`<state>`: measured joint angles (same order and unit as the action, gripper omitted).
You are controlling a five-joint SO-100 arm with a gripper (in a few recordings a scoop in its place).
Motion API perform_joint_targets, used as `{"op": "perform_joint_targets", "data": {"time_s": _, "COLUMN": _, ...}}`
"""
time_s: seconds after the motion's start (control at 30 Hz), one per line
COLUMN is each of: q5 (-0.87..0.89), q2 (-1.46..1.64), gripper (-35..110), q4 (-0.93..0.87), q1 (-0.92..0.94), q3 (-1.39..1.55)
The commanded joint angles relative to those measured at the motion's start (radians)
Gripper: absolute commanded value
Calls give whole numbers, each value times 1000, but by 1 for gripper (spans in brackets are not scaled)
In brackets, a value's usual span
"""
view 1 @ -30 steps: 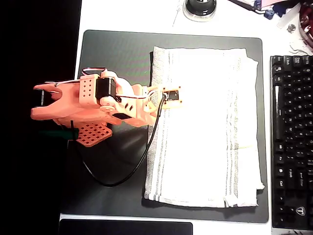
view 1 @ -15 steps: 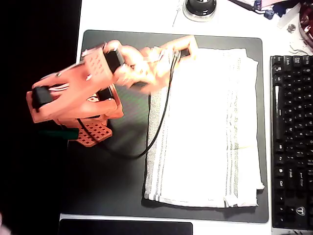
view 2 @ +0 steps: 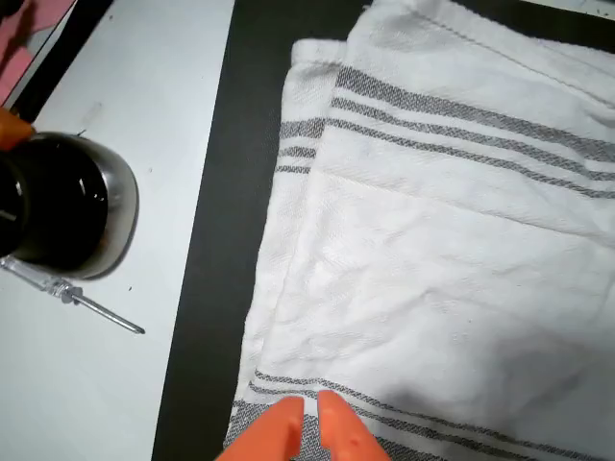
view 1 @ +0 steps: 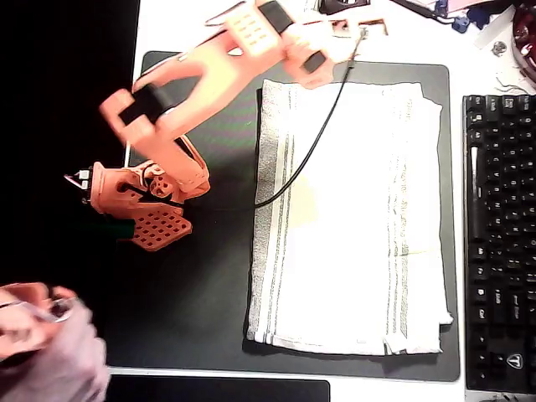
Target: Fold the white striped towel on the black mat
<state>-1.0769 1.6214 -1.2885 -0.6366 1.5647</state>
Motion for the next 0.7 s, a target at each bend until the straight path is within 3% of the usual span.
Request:
{"op": "perform_joint_targets", "data": {"time_s": 0.0, "q5": 34, "q2": -163, "gripper": 6, "q4": -29, "q1": -14, "q3": -147}}
{"op": "perform_joint_targets", "data": {"time_s": 0.43, "q5": 40, "q2": -485, "gripper": 22, "q4": -61, "q1": 18, "q3": -341}}
{"op": "perform_joint_targets", "data": {"time_s": 0.67, "q5": 9, "q2": -604, "gripper": 22, "q4": -29, "q1": 31, "q3": -400}}
